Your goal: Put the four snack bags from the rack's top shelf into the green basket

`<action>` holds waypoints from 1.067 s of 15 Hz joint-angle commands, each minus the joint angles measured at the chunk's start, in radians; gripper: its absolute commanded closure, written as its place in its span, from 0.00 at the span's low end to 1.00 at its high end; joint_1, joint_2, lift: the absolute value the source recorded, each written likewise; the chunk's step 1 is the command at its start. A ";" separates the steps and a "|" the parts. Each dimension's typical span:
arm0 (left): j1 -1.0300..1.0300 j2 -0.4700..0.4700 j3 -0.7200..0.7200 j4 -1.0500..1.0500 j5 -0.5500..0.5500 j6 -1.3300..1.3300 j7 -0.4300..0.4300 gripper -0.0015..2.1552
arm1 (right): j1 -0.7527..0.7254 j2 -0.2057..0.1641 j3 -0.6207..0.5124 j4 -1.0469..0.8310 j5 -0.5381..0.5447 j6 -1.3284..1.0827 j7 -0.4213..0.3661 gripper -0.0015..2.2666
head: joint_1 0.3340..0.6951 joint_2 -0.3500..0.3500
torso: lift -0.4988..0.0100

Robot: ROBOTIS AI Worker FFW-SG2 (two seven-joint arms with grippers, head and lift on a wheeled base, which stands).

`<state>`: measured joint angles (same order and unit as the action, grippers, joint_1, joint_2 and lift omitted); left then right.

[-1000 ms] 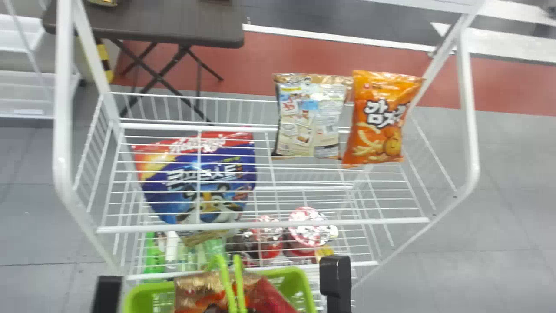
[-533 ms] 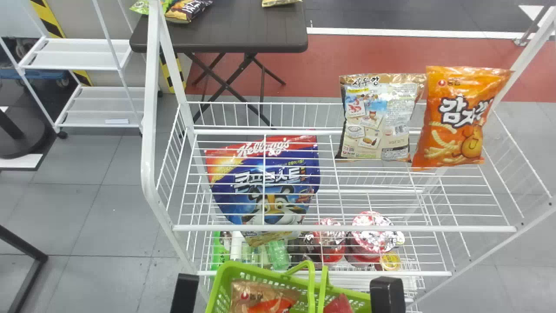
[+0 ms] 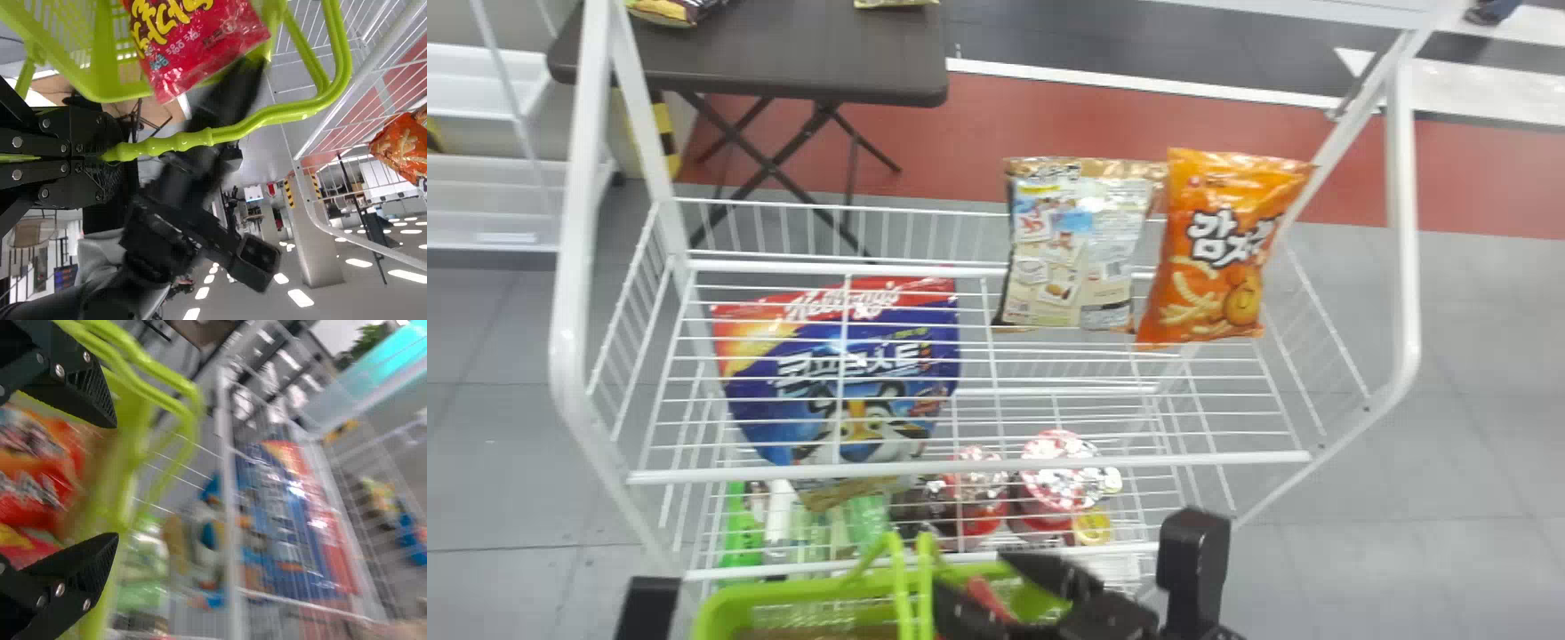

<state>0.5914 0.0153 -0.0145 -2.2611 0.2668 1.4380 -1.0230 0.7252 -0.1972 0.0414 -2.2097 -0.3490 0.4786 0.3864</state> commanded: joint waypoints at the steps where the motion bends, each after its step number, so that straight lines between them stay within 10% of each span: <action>1: 0.001 0.000 -0.001 0.002 -0.001 -0.003 0.000 1.00 | -0.020 0.005 -0.026 0.015 0.068 -0.314 -0.050 0.02 | 1.00 0.11 | 0.98; 16: -0.051 0.012 -0.013 0.035 -0.018 0.016 0.009 1.00 | -0.713 0.125 -0.011 0.679 0.340 -0.421 -0.205 0.07 | 1.00 0.05 | 0.98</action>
<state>0.5465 0.0253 -0.0268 -2.2318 0.2475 1.4510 -1.0139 0.0403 -0.0828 0.0301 -1.5549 -0.0289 0.0380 0.1768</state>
